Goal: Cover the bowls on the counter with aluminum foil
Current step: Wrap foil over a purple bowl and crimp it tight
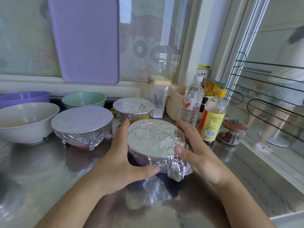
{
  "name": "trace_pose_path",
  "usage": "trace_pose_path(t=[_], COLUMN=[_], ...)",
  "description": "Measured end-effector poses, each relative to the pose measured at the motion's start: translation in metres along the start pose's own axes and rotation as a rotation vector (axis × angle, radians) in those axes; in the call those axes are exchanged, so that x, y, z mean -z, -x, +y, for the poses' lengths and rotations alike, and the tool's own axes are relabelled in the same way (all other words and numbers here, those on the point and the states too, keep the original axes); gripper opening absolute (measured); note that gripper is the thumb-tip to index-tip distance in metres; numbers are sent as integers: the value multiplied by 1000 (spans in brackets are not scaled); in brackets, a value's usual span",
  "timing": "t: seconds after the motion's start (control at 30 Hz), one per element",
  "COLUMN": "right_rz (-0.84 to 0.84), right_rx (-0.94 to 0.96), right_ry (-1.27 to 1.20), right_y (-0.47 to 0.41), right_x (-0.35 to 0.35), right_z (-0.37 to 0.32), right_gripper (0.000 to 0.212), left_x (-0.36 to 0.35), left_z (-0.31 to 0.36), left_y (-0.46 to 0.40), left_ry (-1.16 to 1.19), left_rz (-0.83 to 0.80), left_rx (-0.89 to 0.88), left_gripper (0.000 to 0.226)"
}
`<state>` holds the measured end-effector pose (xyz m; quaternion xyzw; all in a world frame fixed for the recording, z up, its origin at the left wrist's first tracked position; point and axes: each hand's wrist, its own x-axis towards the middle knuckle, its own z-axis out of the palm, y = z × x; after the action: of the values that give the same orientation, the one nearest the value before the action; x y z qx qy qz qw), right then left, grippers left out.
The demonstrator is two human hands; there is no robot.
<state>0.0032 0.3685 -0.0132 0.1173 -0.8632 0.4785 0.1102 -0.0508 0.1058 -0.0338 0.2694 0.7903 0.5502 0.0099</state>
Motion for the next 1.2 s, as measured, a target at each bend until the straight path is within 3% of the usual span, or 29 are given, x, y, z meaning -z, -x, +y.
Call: trace_pose_path(t=[0.17,0.3,0.57,0.77,0.97,1.07,1.2], right_rz=[-12,-3,24,45,53,-41,30], right_rx=[-10,-3,9,2,1,2,-4], right_ry=[20,35,141,246,331,201,-103], right_y=[-1,-2,-3,-3,-4,0,2], right_x=[-2,-1,-5,-10,-11,-4,-3], right_z=[2,2,1,-3,-5,-1,0], right_gripper=[121,127,143,147,148,138,88], left_x=[-14,-15,-13,-13,-12,-10,-7], left_z=[5,9,15,9,4,4,-2], left_y=[-3,-3,-1,-1,-2,-1,-3], left_ry=[41,3,-18,-80,-169,-190,-175], left_rz=[118,164,189,167,163,154,116], left_rx=[-12,-41,-19,-5,-12,-16,23], left_gripper=[145,101,102,153,160,158,160])
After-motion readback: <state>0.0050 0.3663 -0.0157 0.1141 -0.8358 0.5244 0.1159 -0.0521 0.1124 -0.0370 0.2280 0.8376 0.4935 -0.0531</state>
